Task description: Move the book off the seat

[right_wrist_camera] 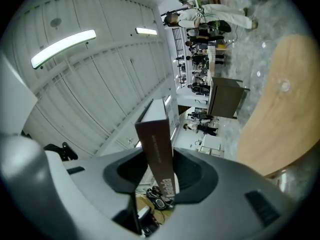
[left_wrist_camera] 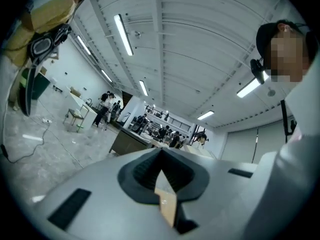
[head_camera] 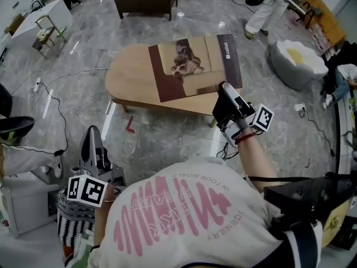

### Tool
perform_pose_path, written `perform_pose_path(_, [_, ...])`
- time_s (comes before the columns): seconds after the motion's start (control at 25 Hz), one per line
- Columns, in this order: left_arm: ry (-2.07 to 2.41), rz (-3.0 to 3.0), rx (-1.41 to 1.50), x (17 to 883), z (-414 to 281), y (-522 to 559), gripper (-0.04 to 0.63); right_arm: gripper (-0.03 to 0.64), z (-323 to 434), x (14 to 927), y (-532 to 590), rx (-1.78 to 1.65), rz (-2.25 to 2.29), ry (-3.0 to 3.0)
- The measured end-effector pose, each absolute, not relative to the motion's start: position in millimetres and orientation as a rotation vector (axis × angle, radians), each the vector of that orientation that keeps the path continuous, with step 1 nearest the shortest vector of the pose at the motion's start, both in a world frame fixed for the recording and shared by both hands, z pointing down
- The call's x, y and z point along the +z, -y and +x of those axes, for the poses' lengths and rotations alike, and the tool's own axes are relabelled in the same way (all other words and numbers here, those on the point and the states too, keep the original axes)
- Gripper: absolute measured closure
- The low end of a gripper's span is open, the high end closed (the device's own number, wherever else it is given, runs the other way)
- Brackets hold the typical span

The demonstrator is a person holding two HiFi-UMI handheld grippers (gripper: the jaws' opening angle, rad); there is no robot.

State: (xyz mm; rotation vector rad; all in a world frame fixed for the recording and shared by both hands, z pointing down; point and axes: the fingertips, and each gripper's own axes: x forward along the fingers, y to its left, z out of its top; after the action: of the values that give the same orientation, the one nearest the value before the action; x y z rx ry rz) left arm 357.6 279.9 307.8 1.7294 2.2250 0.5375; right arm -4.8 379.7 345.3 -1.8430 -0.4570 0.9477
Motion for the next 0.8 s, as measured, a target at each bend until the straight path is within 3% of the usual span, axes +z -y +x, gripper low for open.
perform_pose_path(0.32, [-2.367,1.581,0.601,321,333,-344,0.588,0.452,-40,371,-386,1.025,-1.78,0.618])
perform_pose_path(0.56, [-2.439,1.548,0.646,327,246,-354,0.588,0.453,-132,394,-376,1.07,-1.723,0.695])
perform_pose_path(0.8, [-2.502,1.552,0.66,333,204,-382,0.588,0.453,-170,438,-384,1.049,-1.652,0.744])
